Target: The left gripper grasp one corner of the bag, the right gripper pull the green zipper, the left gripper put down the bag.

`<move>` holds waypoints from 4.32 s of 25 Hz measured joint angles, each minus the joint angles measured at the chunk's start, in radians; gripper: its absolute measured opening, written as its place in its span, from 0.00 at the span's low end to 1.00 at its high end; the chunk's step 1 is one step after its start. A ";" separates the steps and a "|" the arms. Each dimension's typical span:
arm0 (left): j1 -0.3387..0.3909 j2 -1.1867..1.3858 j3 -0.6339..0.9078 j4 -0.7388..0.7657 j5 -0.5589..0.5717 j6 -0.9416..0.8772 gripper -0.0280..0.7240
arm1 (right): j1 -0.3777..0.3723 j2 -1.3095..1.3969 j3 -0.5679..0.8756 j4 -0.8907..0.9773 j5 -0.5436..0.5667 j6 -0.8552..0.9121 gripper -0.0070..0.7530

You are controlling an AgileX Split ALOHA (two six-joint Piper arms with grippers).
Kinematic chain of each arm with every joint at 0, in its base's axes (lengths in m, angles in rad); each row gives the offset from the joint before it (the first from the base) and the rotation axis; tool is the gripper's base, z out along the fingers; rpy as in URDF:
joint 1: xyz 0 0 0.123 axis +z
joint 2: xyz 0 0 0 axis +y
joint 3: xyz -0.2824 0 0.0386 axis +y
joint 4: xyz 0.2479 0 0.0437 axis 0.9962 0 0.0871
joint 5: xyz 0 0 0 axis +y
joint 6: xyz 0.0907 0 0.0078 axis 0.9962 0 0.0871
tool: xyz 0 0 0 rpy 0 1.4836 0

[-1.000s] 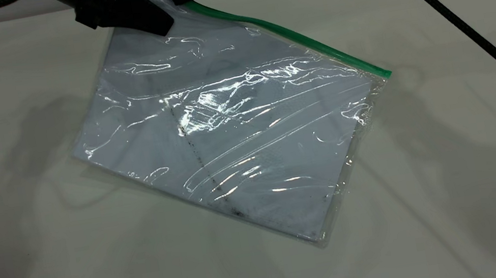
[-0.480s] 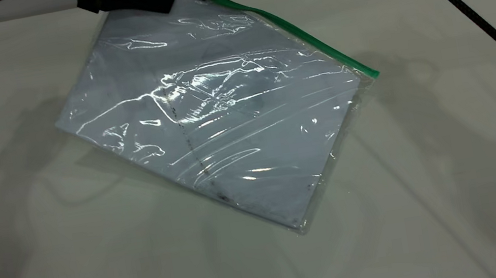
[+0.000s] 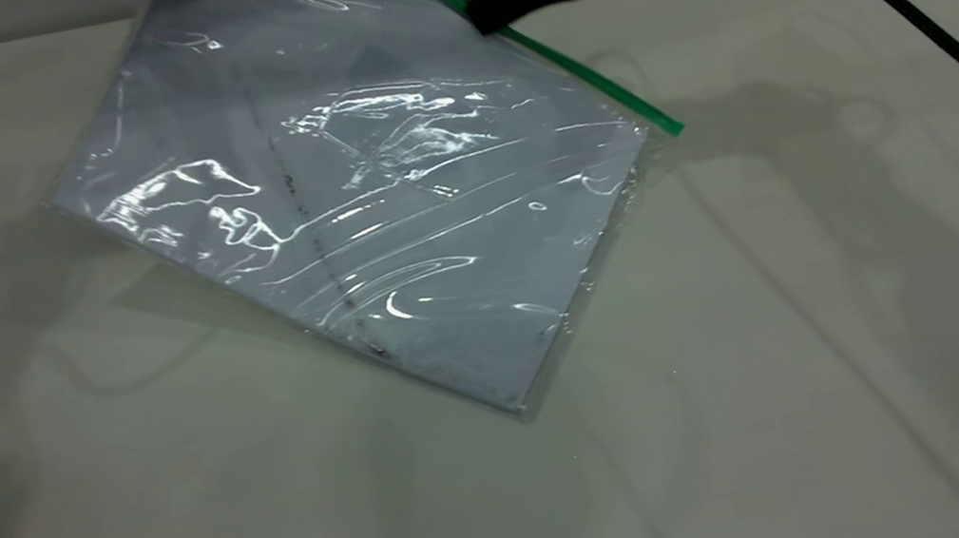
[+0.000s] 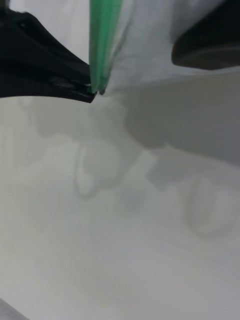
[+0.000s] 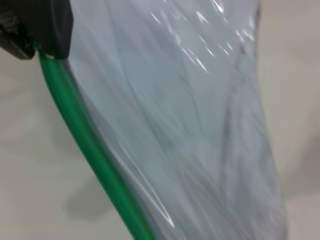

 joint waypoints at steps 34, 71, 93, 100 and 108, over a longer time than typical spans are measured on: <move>0.020 0.000 0.000 -0.011 0.029 -0.001 0.11 | -0.096 0.068 0.000 -0.399 0.001 0.183 0.07; -0.089 0.053 0.000 0.061 -0.247 -0.511 0.74 | -0.103 -0.785 0.002 -0.340 0.406 0.563 0.57; -0.051 -0.689 0.001 0.773 0.180 -1.383 0.75 | -0.103 -1.808 0.662 -1.066 0.461 1.408 0.56; -0.051 -0.934 0.060 0.910 0.180 -1.575 0.75 | -0.103 -2.071 1.066 -1.239 0.402 1.552 0.56; -0.051 -1.343 0.410 1.032 0.180 -1.655 0.75 | -0.103 -2.158 1.180 -1.257 0.345 1.615 0.56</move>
